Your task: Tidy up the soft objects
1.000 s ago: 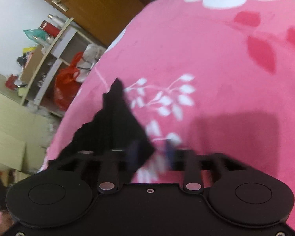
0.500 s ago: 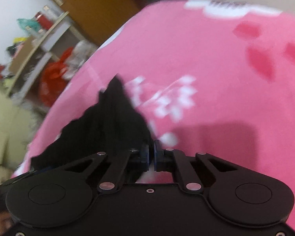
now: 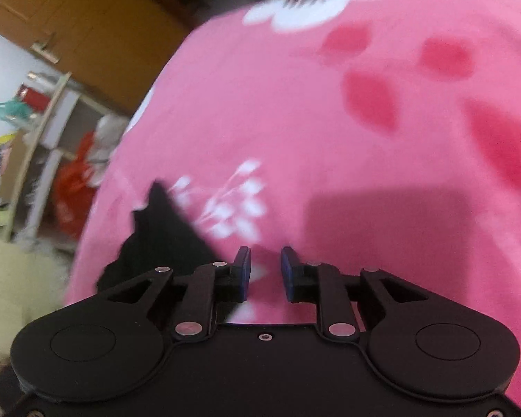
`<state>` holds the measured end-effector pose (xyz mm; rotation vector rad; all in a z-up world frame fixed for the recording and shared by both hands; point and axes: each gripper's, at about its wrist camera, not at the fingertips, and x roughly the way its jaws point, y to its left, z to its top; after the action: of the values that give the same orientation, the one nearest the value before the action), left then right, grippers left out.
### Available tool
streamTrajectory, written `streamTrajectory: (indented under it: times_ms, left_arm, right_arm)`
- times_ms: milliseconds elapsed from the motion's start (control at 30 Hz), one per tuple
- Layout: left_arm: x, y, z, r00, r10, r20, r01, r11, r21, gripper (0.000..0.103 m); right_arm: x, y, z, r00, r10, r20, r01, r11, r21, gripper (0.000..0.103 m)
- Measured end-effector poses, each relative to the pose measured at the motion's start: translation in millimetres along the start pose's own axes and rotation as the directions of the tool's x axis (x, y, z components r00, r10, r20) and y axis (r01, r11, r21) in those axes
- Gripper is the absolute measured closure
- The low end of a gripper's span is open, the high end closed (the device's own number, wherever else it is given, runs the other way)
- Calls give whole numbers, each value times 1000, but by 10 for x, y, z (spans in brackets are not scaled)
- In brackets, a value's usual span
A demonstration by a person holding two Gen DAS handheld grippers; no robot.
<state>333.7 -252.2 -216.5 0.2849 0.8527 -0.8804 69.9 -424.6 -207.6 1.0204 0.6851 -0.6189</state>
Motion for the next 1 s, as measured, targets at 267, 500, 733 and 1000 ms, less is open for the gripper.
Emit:
streamTrajectory:
  times_ms: [267, 500, 733, 1000]
  left_arm:
    - [-740, -211, -57, 995, 42, 93, -49, 996, 70, 56]
    - [-1344, -171, -1047, 989, 83, -120, -109, 969, -221, 56]
    - [-1611, -296, -1858, 970, 224, -94, -234, 966, -109, 56]
    - [-2066, -965, -2115, 952, 299, 62, -298, 954, -22, 43]
  right_arm:
    - [-440, 390, -204, 982, -155, 105, 169, 975, -141, 35]
    - [-504, 1214, -935, 977, 57, -208, -154, 857, -491, 26]
    - [-52, 1363, -1769, 933, -73, -353, -233, 624, -745, 26]
    - [-663, 743, -1982, 963, -12, -268, -228, 486, -843, 11]
